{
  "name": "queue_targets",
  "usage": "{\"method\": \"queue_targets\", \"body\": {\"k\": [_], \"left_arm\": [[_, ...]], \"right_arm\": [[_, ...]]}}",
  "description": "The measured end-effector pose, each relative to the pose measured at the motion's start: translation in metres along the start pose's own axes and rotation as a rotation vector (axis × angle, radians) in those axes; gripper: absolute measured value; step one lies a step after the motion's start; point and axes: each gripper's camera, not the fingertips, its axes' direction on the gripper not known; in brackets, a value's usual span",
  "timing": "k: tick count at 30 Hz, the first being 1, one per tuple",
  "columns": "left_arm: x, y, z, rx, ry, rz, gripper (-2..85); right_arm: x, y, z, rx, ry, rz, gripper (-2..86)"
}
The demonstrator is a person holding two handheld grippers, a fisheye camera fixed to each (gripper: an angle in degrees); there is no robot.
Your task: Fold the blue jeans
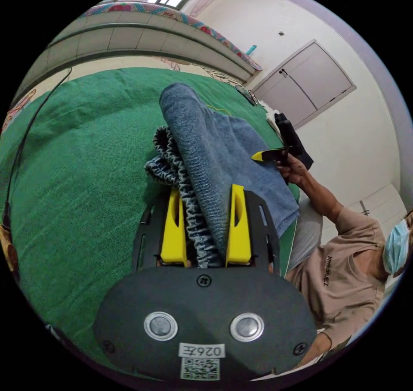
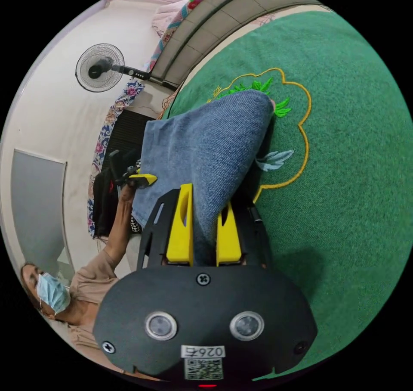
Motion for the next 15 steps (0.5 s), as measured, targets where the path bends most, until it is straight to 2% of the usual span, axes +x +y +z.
{"method": "queue_targets", "body": {"k": [3,8,12,15], "left_arm": [[0.029,0.006,-0.008,-0.047,-0.041,-0.066,11.4],[0.104,0.03,-0.029,-0.004,-0.198,0.017,10.2],[0.178,0.07,-0.068,0.167,-0.181,0.134,9.7],[0.248,0.126,-0.103,0.309,-0.251,0.215,9.6]], "right_arm": [[-0.026,0.014,0.023,0.032,0.048,-0.008,2.1],[-0.11,0.043,0.061,0.088,0.276,-0.189,1.3],[-0.189,0.083,0.075,0.221,0.451,-0.385,1.2],[-0.26,0.128,0.084,0.333,0.543,-0.565,1.0]]}}
